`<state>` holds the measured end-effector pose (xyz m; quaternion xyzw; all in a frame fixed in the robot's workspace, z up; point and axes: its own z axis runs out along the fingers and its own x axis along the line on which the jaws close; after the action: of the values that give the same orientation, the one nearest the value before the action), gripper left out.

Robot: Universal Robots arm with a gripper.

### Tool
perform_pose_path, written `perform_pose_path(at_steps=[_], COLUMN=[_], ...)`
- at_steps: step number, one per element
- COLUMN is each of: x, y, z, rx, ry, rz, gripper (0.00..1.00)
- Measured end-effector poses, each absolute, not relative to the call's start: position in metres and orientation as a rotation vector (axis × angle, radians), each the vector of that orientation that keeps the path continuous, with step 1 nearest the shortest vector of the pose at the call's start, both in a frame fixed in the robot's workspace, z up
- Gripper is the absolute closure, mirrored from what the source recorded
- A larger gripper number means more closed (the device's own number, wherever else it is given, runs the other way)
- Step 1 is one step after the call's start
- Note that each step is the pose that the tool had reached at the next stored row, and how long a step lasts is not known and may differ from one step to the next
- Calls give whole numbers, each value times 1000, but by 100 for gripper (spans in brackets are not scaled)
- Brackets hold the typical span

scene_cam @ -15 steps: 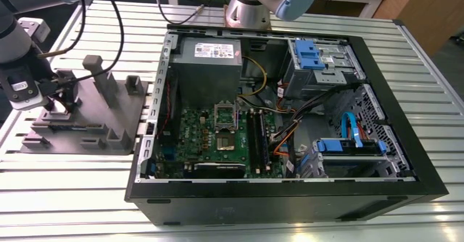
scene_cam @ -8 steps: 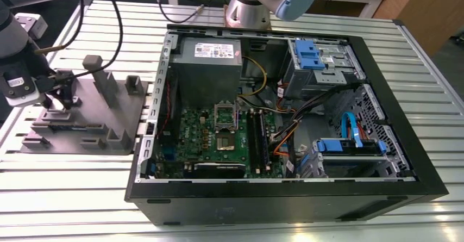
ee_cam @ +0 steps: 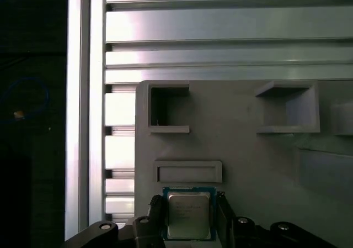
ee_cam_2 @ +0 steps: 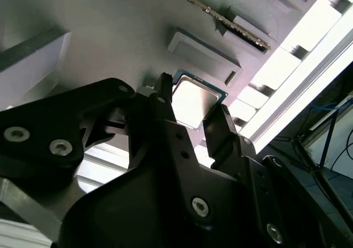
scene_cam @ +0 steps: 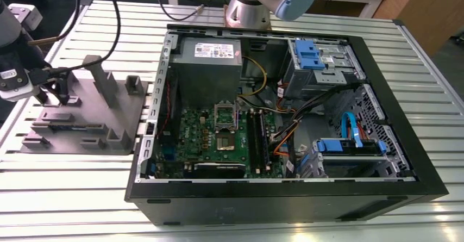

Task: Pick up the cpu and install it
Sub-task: 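Pick up the cpu and move it towards the insertion slot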

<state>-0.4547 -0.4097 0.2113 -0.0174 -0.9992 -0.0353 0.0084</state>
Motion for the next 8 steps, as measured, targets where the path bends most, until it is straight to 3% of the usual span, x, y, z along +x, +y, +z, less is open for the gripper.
perform_pose_path(at_steps=[8], x=[-455], y=[-410], z=[217], rx=[-54], ry=[-3122], rz=[-110], gripper=[53])
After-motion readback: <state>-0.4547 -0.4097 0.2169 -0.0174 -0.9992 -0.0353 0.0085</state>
